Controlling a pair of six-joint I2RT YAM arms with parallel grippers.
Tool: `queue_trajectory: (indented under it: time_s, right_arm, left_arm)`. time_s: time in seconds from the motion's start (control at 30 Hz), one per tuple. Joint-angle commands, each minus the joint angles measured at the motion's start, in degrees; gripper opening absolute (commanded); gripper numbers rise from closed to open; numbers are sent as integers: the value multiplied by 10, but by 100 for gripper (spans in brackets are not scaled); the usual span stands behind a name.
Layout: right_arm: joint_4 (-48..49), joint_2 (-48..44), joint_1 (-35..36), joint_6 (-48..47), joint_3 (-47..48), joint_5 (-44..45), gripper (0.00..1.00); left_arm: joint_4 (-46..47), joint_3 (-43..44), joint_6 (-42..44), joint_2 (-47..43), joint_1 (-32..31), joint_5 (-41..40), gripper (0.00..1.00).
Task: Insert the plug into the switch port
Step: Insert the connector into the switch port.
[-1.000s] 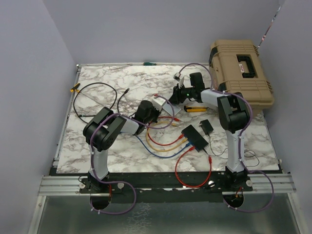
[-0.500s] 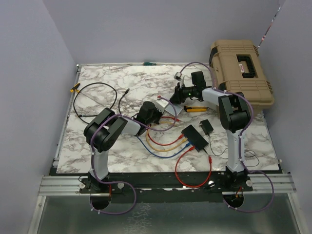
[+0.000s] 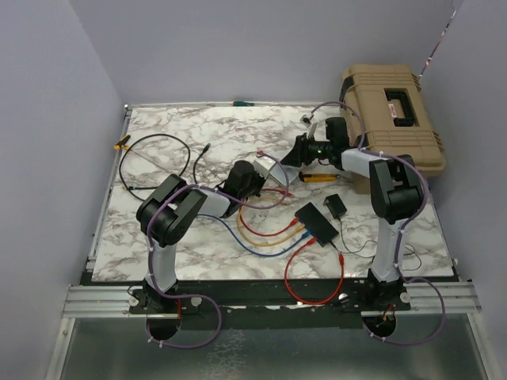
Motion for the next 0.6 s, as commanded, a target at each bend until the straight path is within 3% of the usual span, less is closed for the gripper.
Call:
queue_trajectory:
  time_s: [0.0,0.1,0.3,0.47,0.57]
  right_arm:
    - [19,-91,-1,52,-17,60,47]
    - [48,-135,-2,71,-65,123,48]
    - [147,-236,-4,134,-186,200,50]
    - [167,-335,-4,151,-263,254,54]
    - [155,-397,-4,138,-299,269,56]
  left_arm:
    - [-18,56,-5,12,22,15,0]
    - [-52,79,-8,26,34,32,0]
    - [-112,119,-7,51,50,38,14]
    - [-122,122,-26,43,59,17,42]
    - [-123,116,-43,17,61,-3,53]
